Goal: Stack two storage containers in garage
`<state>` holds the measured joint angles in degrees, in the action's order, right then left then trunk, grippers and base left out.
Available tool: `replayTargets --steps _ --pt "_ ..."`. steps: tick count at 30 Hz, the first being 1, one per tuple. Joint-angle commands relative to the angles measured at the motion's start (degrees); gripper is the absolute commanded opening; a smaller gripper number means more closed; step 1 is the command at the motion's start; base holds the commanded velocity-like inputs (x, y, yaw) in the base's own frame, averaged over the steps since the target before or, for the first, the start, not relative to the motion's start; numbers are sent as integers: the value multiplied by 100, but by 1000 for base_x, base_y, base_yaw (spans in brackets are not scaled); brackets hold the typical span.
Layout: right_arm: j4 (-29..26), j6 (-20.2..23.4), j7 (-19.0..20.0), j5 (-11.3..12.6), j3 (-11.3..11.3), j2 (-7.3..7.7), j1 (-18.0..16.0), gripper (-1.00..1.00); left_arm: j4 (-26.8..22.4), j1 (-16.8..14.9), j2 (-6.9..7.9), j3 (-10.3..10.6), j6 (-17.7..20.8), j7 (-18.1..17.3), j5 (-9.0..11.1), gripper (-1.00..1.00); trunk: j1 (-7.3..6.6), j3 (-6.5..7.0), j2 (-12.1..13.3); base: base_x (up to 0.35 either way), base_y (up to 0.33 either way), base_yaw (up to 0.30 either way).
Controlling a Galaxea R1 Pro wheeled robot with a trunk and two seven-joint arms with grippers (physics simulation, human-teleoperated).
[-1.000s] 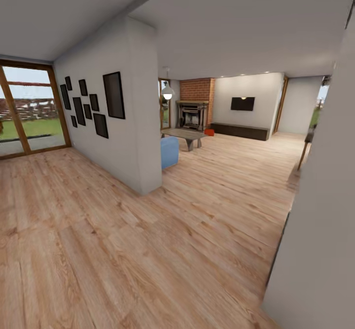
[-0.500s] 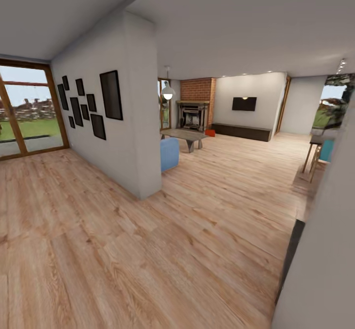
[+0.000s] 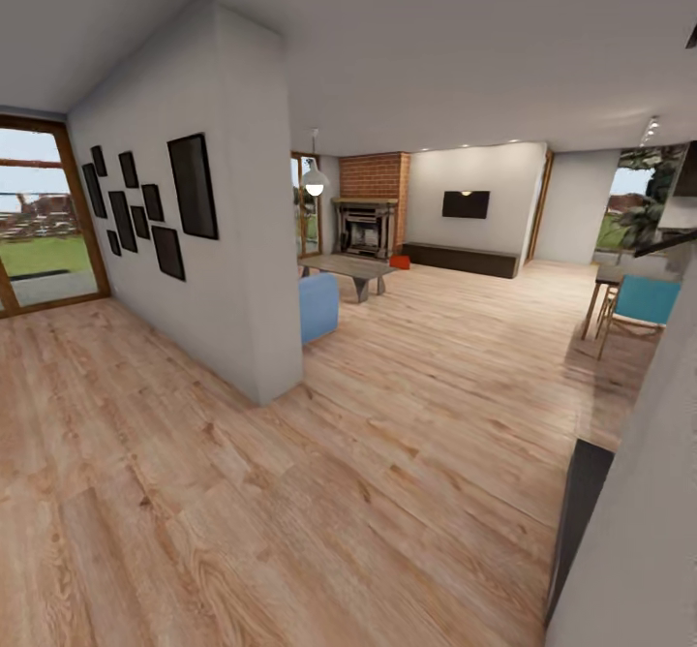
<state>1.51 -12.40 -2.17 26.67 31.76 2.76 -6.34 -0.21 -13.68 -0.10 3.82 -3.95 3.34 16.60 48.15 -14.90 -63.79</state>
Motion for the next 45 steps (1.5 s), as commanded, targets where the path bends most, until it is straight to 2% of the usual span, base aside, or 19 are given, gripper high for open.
replayTargets --steps 1,12,37,45 --pt "18 -26 -3 39 49 -4 -7 100 3 -3 0 41 -18 17 45 100 4 -7 -4 322 0 -272" --pt "16 -26 -29 31 72 -4 -7 100 4 -3 7 40 -18 17 45 100 4 -7 -4 322 54 -258" --pt "16 -29 1 28 68 1 -7 100 4 -3 3 40 -18 17 45 100 4 -7 -4 322 101 -6" --pt "16 -26 -44 31 67 -4 -7 100 4 -3 4 40 -18 17 45 100 4 -7 -4 322 91 -181"
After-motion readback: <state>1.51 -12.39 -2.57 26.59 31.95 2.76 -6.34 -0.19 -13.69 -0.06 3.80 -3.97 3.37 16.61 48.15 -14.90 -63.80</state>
